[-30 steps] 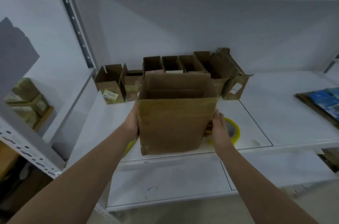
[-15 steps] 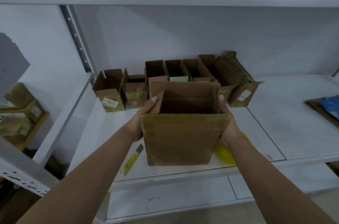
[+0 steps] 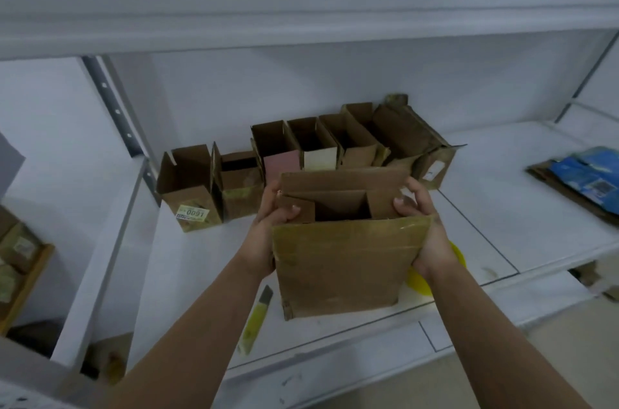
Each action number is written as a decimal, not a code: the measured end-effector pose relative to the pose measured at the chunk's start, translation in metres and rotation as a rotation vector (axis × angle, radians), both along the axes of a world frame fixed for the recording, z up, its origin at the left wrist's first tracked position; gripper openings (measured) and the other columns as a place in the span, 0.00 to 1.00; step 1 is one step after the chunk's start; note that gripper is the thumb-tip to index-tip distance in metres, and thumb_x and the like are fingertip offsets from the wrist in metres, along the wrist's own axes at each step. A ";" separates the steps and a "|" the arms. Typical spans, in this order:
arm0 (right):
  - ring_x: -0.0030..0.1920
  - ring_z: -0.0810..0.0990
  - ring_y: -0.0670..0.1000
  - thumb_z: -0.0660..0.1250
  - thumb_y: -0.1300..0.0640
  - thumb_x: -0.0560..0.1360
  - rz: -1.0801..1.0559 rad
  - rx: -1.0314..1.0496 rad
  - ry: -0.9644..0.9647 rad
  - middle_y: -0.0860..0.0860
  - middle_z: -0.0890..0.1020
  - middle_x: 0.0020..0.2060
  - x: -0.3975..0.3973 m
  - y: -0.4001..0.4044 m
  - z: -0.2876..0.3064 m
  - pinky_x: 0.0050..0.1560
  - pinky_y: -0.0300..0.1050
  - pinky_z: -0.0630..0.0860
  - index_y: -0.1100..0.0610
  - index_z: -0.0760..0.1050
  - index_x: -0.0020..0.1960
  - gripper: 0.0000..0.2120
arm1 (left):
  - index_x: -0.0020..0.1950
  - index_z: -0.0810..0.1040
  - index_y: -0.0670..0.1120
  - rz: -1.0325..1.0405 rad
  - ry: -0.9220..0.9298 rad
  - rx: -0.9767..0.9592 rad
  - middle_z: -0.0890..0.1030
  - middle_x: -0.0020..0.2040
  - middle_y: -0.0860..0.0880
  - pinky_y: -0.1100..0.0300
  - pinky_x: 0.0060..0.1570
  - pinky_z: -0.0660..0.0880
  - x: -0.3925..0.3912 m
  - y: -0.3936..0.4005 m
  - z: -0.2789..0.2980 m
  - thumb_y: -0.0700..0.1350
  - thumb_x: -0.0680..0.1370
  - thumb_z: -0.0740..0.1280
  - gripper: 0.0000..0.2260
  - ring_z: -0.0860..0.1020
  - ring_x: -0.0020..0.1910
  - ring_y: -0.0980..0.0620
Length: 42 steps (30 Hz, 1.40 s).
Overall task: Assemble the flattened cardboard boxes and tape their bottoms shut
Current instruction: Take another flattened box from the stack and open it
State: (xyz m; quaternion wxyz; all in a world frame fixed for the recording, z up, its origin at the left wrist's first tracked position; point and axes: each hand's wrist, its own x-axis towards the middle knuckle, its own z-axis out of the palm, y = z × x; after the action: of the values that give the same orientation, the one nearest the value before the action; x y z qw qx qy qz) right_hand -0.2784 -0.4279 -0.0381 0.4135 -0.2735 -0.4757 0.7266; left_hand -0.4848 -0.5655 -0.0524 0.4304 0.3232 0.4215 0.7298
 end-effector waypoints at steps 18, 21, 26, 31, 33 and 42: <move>0.49 0.80 0.56 0.63 0.53 0.78 -0.059 -0.009 -0.024 0.56 0.80 0.51 0.003 -0.009 -0.001 0.42 0.47 0.80 0.54 0.77 0.51 0.07 | 0.60 0.78 0.48 0.003 -0.006 -0.087 0.79 0.60 0.41 0.46 0.57 0.76 0.011 -0.018 0.015 0.47 0.77 0.59 0.15 0.79 0.58 0.41; 0.46 0.80 0.54 0.61 0.61 0.79 -0.078 0.030 -0.059 0.56 0.80 0.50 0.004 -0.003 0.000 0.37 0.42 0.80 0.54 0.77 0.48 0.06 | 0.68 0.74 0.48 0.007 0.228 -0.149 0.76 0.67 0.44 0.36 0.68 0.63 0.003 -0.027 0.028 0.61 0.76 0.55 0.27 0.71 0.69 0.41; 0.41 0.81 0.51 0.60 0.62 0.80 -0.055 0.037 -0.056 0.53 0.82 0.45 0.004 -0.003 0.000 0.36 0.43 0.80 0.53 0.77 0.48 0.08 | 0.69 0.72 0.53 -0.029 0.606 -0.096 0.75 0.67 0.51 0.46 0.64 0.71 0.007 -0.041 0.045 0.75 0.70 0.57 0.36 0.72 0.68 0.49; 0.38 0.80 0.50 0.57 0.60 0.82 -0.012 0.076 -0.094 0.51 0.83 0.40 0.009 -0.003 -0.001 0.35 0.42 0.78 0.52 0.77 0.51 0.11 | 0.62 0.77 0.54 0.071 0.579 -0.202 0.79 0.58 0.56 0.66 0.50 0.76 0.021 -0.037 0.052 0.55 0.76 0.64 0.15 0.77 0.60 0.54; 0.42 0.82 0.51 0.57 0.59 0.82 0.038 0.071 -0.099 0.52 0.83 0.43 0.012 -0.001 0.000 0.41 0.45 0.78 0.52 0.77 0.53 0.10 | 0.61 0.76 0.55 0.146 0.725 -0.316 0.78 0.58 0.58 0.59 0.57 0.75 0.021 -0.033 0.056 0.51 0.77 0.66 0.13 0.76 0.60 0.55; 0.54 0.81 0.53 0.58 0.55 0.83 0.151 0.127 -0.244 0.51 0.84 0.53 0.024 0.012 0.006 0.50 0.46 0.76 0.51 0.79 0.58 0.12 | 0.79 0.47 0.59 -0.021 1.697 -0.793 0.45 0.80 0.52 0.39 0.74 0.38 0.058 0.012 0.073 0.58 0.83 0.45 0.23 0.40 0.78 0.47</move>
State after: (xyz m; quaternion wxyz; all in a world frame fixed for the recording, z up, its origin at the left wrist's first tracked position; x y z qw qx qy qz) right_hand -0.2547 -0.4160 -0.0321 0.3131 -0.2965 -0.5865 0.6857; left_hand -0.4266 -0.5539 0.0211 0.0645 0.5810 0.8099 0.0490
